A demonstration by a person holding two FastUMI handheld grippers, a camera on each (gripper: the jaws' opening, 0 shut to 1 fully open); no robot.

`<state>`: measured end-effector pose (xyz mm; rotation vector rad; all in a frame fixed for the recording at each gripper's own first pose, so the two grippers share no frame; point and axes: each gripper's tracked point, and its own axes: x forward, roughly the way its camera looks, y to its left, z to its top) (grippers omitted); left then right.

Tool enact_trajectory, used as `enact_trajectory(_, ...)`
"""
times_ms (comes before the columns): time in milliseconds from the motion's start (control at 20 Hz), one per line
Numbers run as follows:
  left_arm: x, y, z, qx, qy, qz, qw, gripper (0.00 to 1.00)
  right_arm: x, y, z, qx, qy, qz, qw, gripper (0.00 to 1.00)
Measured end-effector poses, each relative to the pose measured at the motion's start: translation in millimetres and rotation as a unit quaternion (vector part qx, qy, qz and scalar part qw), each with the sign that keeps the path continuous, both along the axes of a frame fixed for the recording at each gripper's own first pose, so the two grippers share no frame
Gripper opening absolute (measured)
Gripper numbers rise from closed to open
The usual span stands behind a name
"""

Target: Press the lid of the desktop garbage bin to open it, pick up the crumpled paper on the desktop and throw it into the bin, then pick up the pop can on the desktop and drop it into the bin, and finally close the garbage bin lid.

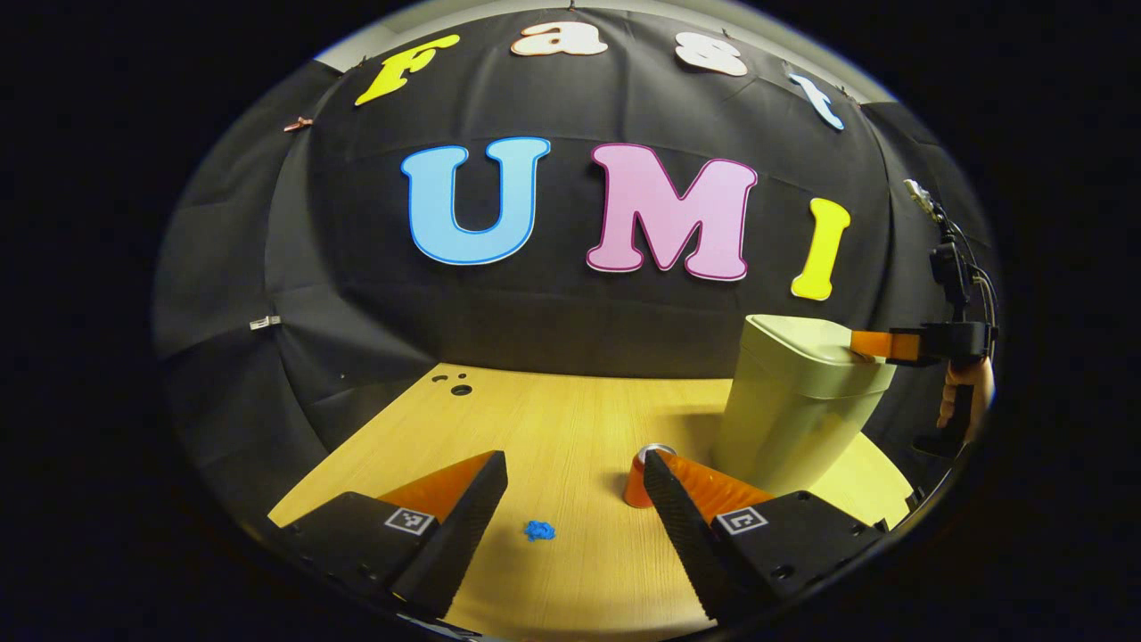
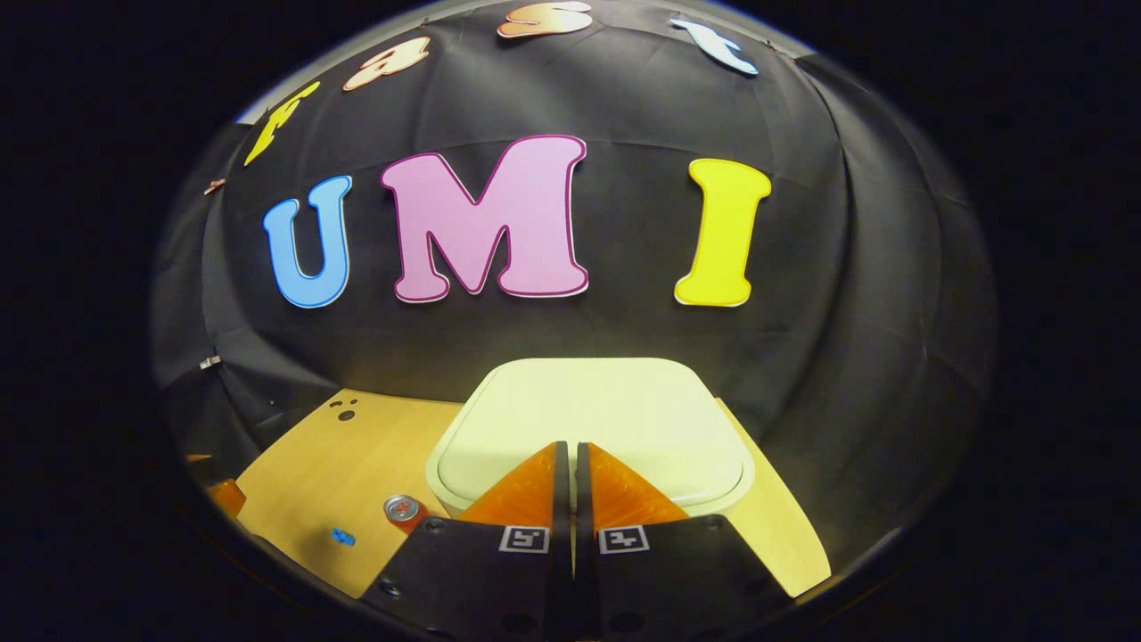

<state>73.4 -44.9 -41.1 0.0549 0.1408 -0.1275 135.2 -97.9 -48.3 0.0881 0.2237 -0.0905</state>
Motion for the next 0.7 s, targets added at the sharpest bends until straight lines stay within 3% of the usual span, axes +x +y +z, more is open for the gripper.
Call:
enact_trajectory(200,-1,-1,12,-0.009,-0.017,-0.004,1.000,0.99,-2,0,23,-0.049,-0.019,0.005,0.999,0.05)
enact_trajectory(700,-26,27,12,-0.009,-0.036,0.004,0.999,0.99,-39,5,82,-0.040,-0.079,-0.007,0.996,0.05)
